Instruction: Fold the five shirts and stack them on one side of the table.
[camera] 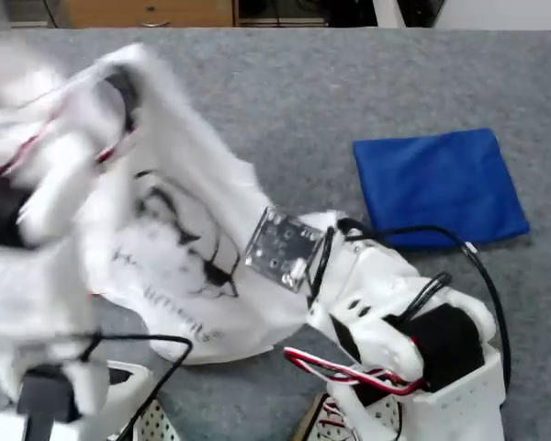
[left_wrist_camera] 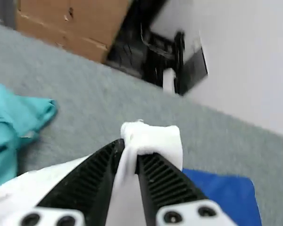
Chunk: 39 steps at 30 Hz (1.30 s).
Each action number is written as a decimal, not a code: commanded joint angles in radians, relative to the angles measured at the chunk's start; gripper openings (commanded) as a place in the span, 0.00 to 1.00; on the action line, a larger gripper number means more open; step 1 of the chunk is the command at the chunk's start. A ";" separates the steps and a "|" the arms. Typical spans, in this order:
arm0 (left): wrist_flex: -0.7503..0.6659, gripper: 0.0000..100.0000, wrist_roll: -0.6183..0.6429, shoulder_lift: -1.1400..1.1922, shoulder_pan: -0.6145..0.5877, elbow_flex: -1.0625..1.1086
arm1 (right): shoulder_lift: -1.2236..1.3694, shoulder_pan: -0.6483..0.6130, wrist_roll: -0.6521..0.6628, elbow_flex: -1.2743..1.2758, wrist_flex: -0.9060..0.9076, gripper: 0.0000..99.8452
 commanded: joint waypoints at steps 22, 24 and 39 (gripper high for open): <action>-0.181 0.30 0.015 0.782 0.345 0.014 | -0.053 0.696 0.282 0.087 -0.276 0.32; -0.106 0.29 0.008 0.782 0.311 -0.075 | -0.008 0.696 0.279 0.091 -0.302 0.32; 0.322 0.28 -0.269 0.700 -0.057 -0.571 | 0.608 0.499 0.170 -0.318 -0.445 0.32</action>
